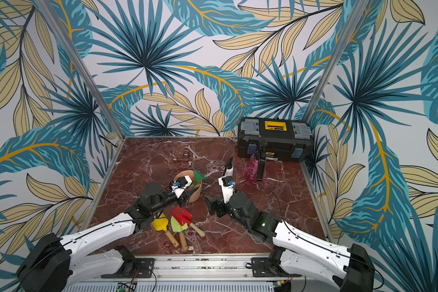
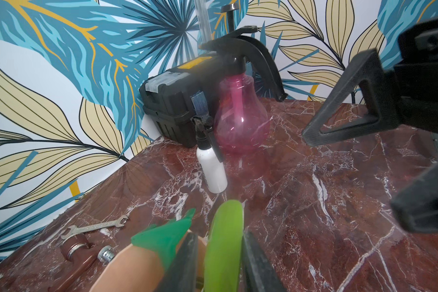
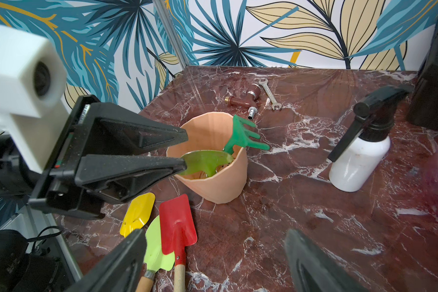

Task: Organize the gardening tools
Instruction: Place the gardening tool in the container.

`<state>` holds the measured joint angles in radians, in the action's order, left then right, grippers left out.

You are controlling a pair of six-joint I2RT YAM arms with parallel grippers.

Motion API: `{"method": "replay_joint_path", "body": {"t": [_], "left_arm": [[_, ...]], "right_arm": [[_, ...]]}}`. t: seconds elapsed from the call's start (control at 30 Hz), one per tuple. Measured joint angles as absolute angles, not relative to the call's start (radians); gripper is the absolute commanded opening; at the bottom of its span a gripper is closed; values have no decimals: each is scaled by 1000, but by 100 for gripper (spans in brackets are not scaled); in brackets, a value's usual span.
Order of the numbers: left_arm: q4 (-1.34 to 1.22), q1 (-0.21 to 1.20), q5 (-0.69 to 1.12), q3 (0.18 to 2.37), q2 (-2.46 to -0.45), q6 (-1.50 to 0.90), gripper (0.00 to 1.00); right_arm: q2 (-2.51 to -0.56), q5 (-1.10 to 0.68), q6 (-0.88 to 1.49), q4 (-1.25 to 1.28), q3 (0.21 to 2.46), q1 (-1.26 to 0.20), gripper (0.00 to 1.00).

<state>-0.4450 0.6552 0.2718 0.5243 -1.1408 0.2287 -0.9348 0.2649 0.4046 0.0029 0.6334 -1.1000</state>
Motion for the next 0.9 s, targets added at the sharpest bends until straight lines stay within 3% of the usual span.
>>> {"method": "replay_joint_path", "body": {"t": [0.37, 0.9], "left_arm": [[-430, 659, 305, 579, -1123, 184, 38], [-245, 659, 260, 679, -913, 65, 43]], "right_arm": [[-950, 211, 357, -67, 646, -1099, 90], [-1134, -38, 274, -167, 698, -1107, 74]]}}
